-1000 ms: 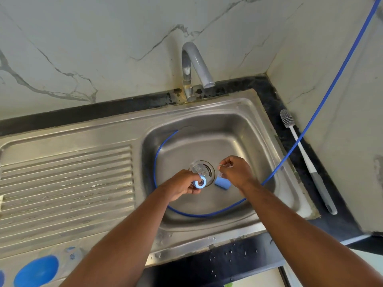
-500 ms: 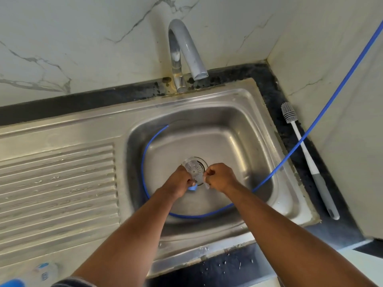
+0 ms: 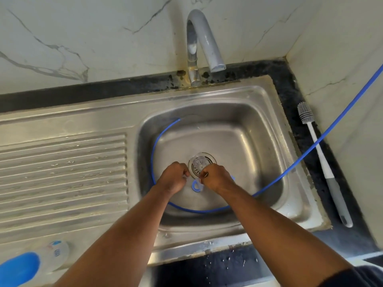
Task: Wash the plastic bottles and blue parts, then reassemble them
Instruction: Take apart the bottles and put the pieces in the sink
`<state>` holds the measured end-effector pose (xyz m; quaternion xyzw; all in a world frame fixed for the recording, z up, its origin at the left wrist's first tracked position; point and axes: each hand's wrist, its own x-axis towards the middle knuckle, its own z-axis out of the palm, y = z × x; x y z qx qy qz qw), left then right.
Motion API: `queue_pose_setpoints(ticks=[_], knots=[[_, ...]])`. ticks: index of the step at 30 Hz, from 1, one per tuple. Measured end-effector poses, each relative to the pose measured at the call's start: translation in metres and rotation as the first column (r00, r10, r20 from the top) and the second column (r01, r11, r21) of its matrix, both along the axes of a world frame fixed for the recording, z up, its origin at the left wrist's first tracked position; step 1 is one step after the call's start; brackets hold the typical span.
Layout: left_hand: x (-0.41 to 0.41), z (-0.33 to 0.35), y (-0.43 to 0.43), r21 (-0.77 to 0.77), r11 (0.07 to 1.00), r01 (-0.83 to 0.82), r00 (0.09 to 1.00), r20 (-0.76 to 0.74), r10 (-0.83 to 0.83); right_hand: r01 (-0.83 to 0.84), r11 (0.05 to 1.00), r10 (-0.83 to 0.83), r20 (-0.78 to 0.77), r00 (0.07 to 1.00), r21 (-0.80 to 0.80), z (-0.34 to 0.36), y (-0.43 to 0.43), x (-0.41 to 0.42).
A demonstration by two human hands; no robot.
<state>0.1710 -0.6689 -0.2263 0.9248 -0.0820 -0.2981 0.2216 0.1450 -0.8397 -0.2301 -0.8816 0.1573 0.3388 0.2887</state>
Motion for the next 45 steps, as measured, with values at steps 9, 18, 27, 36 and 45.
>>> queue_pose_setpoints(ticks=[9,18,27,36,45], knots=[[-0.003,0.032,0.026,-0.056,0.99,-0.129,0.991,0.011,0.13,0.096,0.99,-0.077,0.172,0.982,-0.102,0.039,0.002,0.007],[-0.034,0.093,0.069,-0.138,0.97,-0.201,0.967,0.128,0.218,0.018,0.999,-0.009,0.266,0.964,-0.029,0.097,0.079,-0.012],[-0.116,0.162,0.125,-0.237,0.964,-0.118,0.927,0.323,0.192,0.062,0.997,-0.035,0.429,0.902,-0.048,0.155,0.166,-0.088],[-0.174,0.205,0.213,-0.224,0.957,-0.185,0.815,0.509,0.277,-0.134,0.99,0.08,0.574,0.815,0.051,0.18,0.26,-0.146],[-0.198,0.208,0.282,-0.397,0.838,-0.375,0.722,0.442,0.533,-0.4,0.912,0.27,0.604,0.75,0.09,0.176,0.338,-0.159]])
